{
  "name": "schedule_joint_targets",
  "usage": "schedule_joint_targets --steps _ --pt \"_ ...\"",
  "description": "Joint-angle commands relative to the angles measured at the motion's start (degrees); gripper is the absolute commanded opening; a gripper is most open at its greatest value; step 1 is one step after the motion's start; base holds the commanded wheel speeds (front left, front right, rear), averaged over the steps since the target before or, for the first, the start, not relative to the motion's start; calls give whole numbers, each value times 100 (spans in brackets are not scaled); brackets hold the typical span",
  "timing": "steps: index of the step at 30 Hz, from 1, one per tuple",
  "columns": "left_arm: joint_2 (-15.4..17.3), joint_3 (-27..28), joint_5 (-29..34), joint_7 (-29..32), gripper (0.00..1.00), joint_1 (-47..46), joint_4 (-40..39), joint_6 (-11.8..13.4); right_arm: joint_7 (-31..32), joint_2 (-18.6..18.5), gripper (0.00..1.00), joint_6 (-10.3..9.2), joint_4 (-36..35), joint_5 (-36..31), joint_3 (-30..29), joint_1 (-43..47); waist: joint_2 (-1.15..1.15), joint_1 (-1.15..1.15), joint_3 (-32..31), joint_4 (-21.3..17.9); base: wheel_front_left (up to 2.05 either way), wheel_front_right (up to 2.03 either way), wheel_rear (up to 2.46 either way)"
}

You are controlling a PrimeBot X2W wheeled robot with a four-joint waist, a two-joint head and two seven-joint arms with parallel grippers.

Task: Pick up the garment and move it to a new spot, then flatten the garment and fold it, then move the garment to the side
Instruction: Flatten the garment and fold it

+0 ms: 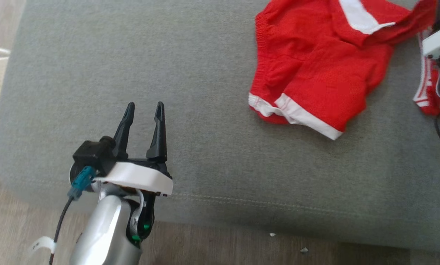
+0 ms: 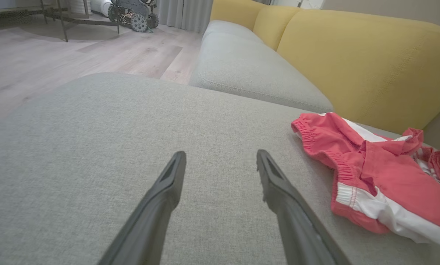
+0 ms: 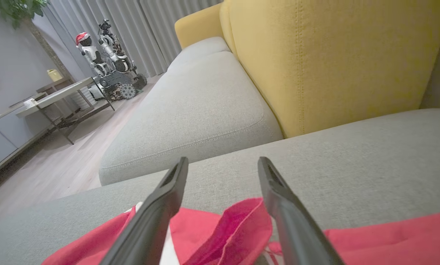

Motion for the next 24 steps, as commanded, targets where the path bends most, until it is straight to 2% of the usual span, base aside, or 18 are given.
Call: schedule_joint_targets --steps 1,7,12,15,24 --pt "53 216 72 -45 100 -185 -152 -19 -35 99 100 36 -141 -118 22 -14 0 0 -40 -80 0 0 0" --pt "53 262 123 -45 100 -158 -86 -59 -147 443 100 36 -144 -444 -194 42 0 0 -276 -340 0 0 0" --pt "53 358 144 -45 100 -77 -71 -74 -235 826 100 36 -583 -530 -68 325 0 0 -485 -558 0 0 0" --pt "53 406 147 -45 100 -15 -76 -92 -248 1037 100 36 -1165 -479 73 742 0 0 -597 -682 0 0 0" --pt "53 446 102 -45 100 137 -130 -117 -251 1269 100 36 -3601 -280 333 2676 0 0 -763 -971 0 0 0"
